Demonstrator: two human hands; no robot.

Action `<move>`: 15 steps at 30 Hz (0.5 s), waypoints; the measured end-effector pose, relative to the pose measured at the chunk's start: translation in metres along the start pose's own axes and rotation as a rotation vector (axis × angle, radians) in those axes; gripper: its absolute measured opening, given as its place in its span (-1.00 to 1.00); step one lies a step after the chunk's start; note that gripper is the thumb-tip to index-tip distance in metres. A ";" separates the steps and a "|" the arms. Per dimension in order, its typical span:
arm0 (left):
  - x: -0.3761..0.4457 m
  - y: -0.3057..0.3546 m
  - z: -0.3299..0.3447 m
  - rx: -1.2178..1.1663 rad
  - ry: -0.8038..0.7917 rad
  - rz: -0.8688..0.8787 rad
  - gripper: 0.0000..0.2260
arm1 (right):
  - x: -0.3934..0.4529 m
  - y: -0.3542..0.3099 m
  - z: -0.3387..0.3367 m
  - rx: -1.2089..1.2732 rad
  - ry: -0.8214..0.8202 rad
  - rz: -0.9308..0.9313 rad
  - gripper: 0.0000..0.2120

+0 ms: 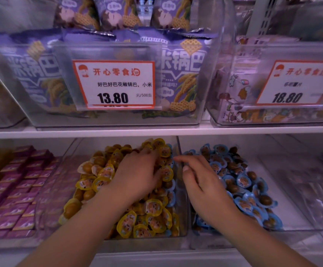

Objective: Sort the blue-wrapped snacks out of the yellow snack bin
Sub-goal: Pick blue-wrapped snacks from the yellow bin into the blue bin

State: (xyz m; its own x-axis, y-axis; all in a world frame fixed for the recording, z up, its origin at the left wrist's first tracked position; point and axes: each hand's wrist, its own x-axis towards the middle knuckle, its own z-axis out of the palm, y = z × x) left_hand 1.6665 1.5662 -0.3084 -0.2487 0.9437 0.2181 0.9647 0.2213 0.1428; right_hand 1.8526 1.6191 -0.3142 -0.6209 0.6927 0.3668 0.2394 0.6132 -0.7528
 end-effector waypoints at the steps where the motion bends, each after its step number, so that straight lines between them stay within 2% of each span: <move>1: -0.001 -0.002 0.002 0.101 -0.083 -0.002 -0.69 | 0.000 0.000 0.000 0.004 -0.004 -0.001 -0.69; 3: -0.003 -0.011 0.004 0.179 -0.174 0.004 -0.66 | 0.000 0.000 -0.001 0.005 -0.013 -0.004 -0.69; 8: -0.009 -0.044 -0.009 0.044 -0.360 0.084 -0.57 | 0.000 0.002 -0.001 0.011 -0.022 -0.006 -0.70; 10: -0.010 -0.047 -0.014 0.019 -0.321 0.084 -0.58 | 0.000 0.003 -0.001 0.021 -0.026 -0.001 -0.70; 15: -0.011 -0.050 -0.026 -0.182 -0.203 0.030 -0.82 | 0.001 0.004 0.001 0.004 -0.022 0.002 -0.68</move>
State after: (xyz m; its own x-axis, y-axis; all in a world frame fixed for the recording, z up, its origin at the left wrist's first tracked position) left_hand 1.6191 1.5382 -0.2931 -0.1798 0.9833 0.0298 0.9355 0.1615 0.3141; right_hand 1.8527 1.6216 -0.3172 -0.6364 0.6855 0.3535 0.2373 0.6102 -0.7559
